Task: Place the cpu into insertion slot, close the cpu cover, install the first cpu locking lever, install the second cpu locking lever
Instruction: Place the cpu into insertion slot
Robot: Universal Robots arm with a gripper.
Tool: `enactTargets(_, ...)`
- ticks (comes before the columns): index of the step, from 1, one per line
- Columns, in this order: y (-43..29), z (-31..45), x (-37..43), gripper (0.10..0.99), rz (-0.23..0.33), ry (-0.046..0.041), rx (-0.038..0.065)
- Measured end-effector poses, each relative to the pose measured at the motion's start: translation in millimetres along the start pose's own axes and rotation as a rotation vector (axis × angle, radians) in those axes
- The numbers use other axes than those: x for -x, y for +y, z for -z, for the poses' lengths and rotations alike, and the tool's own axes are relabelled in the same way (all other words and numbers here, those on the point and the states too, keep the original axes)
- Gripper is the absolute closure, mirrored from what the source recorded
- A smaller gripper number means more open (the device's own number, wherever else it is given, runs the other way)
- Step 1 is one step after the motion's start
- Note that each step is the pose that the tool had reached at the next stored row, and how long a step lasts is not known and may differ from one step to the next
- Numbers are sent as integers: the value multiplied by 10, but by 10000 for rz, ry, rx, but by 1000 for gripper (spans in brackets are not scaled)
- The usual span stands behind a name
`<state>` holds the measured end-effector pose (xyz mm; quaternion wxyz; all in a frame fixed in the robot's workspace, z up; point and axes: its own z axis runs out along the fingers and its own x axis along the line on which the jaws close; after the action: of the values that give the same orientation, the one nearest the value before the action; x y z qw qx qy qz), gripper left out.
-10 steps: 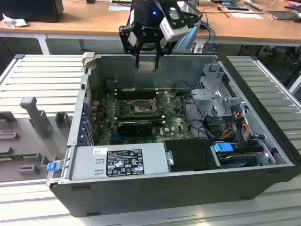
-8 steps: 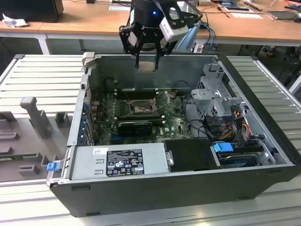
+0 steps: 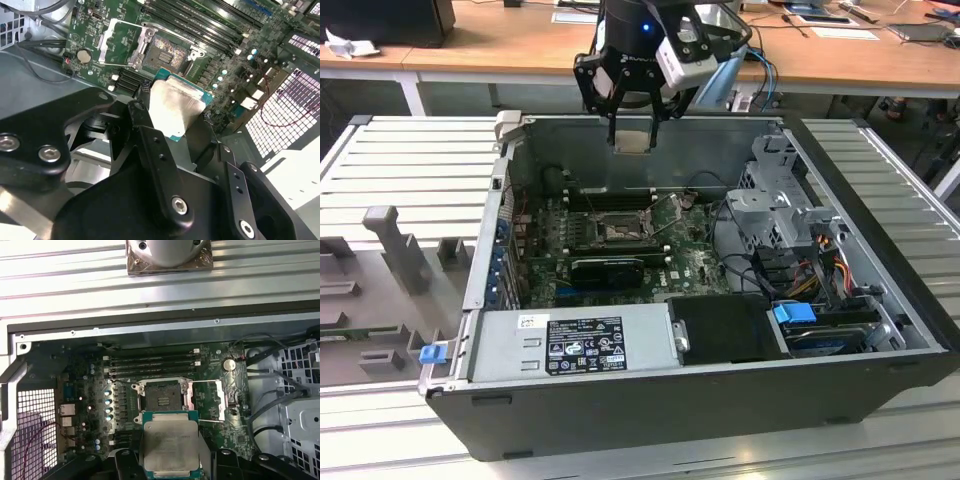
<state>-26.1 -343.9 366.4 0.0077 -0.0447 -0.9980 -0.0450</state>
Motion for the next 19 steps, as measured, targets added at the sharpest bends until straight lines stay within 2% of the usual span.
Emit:
enactTargets(4, -1, -9, 0, 557, -11, 2, 0)
enactTargets(13, -1, -16, 0, 557, -414, -34, 8)
enactTargets(19, -2, -20, 0, 557, -1013, -88, 13)
